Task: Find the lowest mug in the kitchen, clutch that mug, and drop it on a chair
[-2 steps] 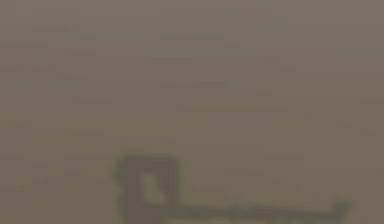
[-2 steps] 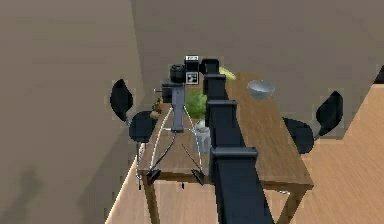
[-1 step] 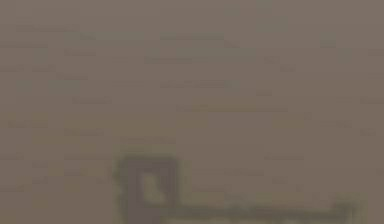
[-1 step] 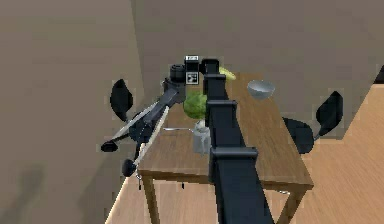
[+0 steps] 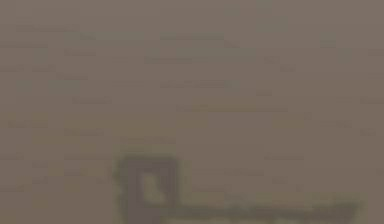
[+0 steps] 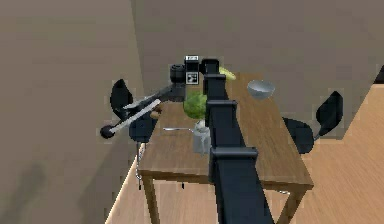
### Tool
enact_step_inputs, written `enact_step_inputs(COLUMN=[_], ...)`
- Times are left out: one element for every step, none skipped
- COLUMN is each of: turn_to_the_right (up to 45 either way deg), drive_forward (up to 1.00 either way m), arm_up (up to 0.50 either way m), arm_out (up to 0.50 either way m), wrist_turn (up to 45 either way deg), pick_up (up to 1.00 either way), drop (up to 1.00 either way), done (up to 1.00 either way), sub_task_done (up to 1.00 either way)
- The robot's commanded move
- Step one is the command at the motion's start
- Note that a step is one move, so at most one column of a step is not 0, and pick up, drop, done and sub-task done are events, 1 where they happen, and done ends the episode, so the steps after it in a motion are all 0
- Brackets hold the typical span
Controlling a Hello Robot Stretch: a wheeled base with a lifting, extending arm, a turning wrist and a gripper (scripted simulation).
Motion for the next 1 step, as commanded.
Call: enact_step_inputs(turn_to_the_right=[0.0], drive_forward=[0.0], arm_up=[0.0], arm_out=[0.0], wrist_turn=[45.0], pick_up=[0.0], drop=[0.0], done=[0.0], sub_task_done=[0.0])
